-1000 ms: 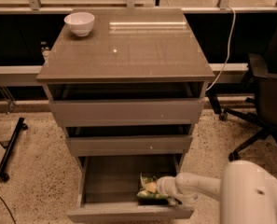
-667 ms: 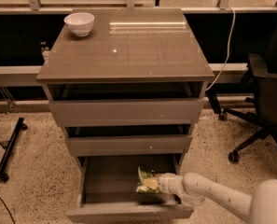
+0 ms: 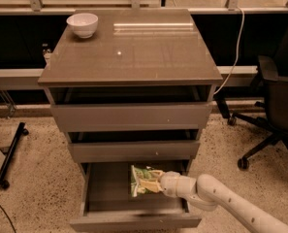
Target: Pick green jalapeno chip bag from bottom drawer and place on counter
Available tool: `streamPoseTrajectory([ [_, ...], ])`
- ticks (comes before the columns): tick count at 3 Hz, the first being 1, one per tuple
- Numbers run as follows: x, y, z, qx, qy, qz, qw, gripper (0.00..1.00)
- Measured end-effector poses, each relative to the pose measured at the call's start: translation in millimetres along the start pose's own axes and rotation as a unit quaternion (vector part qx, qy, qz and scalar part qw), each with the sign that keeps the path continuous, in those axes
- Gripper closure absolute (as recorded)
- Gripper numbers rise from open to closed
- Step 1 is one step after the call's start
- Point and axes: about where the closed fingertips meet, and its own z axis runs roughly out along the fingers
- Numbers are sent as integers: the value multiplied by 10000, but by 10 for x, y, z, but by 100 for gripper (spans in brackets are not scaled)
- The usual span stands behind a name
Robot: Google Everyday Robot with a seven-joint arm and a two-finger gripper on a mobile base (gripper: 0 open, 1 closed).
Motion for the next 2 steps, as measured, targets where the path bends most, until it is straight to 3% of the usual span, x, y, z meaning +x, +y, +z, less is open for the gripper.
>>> streamPoseTrajectory([
  [1,-548,618,-174,-552,36,-1150,9918,100],
  [2,-988,1036,-360,-633,123,-1945,9788,100],
])
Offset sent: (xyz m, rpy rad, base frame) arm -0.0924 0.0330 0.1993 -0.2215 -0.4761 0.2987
